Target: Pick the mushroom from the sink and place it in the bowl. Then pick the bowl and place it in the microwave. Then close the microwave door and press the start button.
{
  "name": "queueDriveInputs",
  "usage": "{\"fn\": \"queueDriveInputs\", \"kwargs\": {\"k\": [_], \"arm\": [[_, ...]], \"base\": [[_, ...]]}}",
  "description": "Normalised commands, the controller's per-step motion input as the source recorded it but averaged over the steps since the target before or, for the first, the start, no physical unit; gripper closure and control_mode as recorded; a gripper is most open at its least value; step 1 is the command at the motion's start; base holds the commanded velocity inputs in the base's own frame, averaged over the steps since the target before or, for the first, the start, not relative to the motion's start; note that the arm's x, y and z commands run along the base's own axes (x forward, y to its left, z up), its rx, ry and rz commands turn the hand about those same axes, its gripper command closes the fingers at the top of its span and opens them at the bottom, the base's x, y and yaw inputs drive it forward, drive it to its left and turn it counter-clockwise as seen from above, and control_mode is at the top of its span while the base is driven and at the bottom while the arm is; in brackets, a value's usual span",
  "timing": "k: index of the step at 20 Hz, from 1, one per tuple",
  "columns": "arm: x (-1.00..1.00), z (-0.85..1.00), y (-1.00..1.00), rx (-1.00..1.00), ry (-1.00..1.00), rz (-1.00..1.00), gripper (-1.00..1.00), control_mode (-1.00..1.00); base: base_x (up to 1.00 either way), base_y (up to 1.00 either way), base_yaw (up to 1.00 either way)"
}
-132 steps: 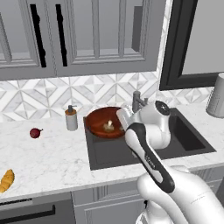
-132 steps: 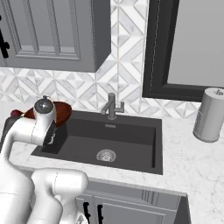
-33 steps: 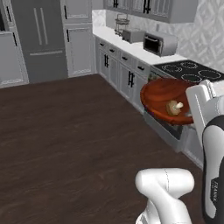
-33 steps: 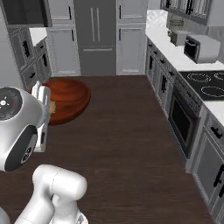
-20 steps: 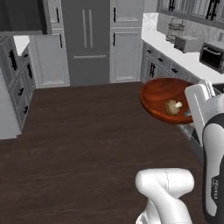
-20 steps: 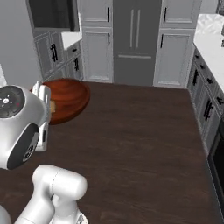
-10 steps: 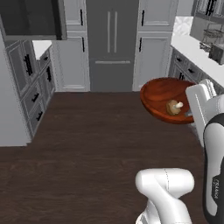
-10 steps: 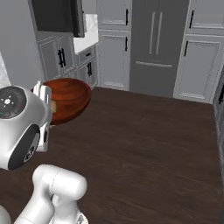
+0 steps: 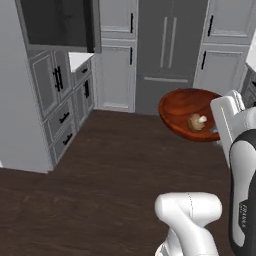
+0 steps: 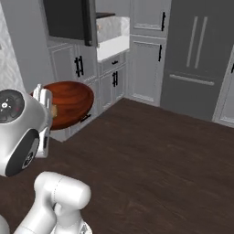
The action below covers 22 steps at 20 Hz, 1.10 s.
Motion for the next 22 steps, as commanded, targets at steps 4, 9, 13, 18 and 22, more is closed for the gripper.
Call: {"fn": "queueDriveInputs", "kwargs": {"k": [4, 9, 13, 18, 22], "arm": [[0.0, 0.0, 0.0, 0.0, 0.0, 0.0, 1.0, 1.0], [0.0, 0.0, 0.0, 0.0, 0.0, 0.0, 1.0, 1.0], [0.0, 0.0, 0.0, 0.0, 0.0, 0.0, 1.0, 1.0], [0.0, 0.0, 0.0, 0.0, 0.0, 0.0, 1.0, 1.0], [0.0, 0.0, 0.0, 0.0, 0.0, 0.0, 1.0, 1.0]], "base": [[1.0, -0.97, 0.37], [1.0, -0.83, 0.39], [1.0, -0.74, 0.41], [0.84, -0.89, 0.37], [0.8, -0.99, 0.34]]}}
